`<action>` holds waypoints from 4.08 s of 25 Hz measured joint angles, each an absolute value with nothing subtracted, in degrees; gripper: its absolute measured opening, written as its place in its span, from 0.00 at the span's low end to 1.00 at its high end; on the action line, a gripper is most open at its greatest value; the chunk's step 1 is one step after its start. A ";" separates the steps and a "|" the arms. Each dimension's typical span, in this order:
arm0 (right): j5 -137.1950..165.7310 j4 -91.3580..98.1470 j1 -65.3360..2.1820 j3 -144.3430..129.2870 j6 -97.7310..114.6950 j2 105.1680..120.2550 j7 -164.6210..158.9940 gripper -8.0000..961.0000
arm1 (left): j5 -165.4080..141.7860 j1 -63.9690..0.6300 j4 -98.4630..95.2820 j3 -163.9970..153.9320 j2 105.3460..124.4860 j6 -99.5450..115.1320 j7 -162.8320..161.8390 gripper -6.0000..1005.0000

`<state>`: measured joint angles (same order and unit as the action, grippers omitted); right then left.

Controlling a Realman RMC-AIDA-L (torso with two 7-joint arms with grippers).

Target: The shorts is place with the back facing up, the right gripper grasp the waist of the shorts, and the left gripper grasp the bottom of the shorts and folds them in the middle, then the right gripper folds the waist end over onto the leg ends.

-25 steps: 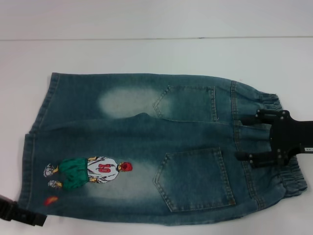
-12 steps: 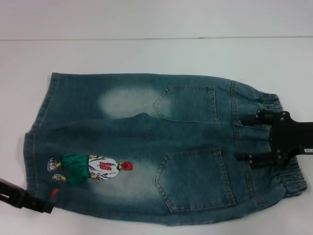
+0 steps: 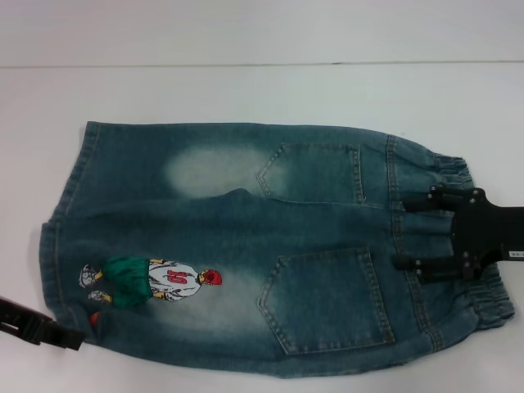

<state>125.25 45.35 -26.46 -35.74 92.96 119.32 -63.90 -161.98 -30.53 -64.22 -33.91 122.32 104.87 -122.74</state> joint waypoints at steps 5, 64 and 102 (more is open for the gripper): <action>125.24 45.00 -26.22 -35.58 93.23 119.41 -63.90 0.95 | -162.06 -30.69 -63.18 -34.23 121.94 103.82 -123.74 0.43; 154.51 58.75 -28.47 -34.27 103.17 119.31 -85.64 0.87 | -162.16 -33.19 -61.44 -39.02 122.08 101.50 -125.45 0.01; 138.17 59.48 -24.72 -28.67 101.04 118.84 -78.15 0.07 | -156.37 -33.38 -63.61 -36.31 121.54 97.55 -125.24 0.01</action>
